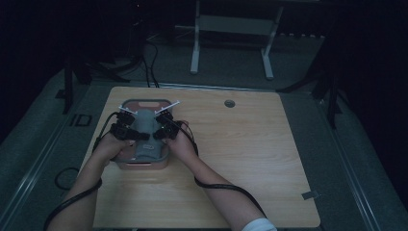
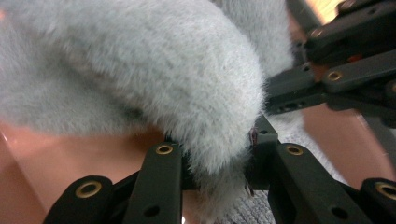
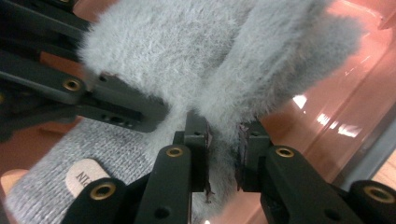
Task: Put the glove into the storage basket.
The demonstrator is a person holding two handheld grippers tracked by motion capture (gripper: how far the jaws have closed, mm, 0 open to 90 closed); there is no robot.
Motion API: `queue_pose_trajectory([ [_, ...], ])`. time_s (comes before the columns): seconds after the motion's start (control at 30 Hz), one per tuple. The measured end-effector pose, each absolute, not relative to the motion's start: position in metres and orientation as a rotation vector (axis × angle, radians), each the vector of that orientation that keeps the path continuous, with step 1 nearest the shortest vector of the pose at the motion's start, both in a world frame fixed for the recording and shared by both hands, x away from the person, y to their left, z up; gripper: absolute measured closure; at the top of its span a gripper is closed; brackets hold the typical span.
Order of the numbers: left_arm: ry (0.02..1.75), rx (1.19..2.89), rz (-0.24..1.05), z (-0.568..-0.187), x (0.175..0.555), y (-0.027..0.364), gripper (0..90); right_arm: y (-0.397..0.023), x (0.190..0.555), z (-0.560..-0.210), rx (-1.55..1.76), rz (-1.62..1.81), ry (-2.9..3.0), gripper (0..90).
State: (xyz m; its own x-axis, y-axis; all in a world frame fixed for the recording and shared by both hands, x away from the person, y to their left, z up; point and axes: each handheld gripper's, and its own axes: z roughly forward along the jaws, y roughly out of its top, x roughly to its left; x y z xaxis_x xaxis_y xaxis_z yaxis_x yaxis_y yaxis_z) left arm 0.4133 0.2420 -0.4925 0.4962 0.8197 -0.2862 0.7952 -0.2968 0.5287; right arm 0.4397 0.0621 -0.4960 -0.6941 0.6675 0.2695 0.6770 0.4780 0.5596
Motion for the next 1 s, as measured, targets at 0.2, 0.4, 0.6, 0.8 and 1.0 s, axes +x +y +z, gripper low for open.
queue_pose_trajectory([
  [0.2, 1.378, 2.161, 0.043, -0.496, 0.417, 0.238, 69.5, 0.057, 0.439, -0.484, -1.173, -1.097, -2.686, 54.2],
  [0.4, 1.447, 2.184, 0.101, -0.497, 0.419, 0.235, 52.8, 0.038, 0.436, -0.457, -1.145, -1.282, -2.616, 44.5],
  [0.6, 1.440, 2.176, 0.207, -0.492, 0.416, 0.235, 34.8, 0.020, 0.428, -0.444, -1.051, -1.345, -2.645, 29.1],
  [0.8, 1.421, 2.174, 0.273, -0.486, 0.410, 0.238, 32.4, -0.003, 0.423, -0.443, -1.003, -1.374, -2.659, 16.8],
  [1.0, 1.350, 2.120, 0.335, -0.474, 0.396, 0.247, 28.6, -0.030, 0.420, -0.443, -1.006, -1.425, -2.683, 14.3],
])
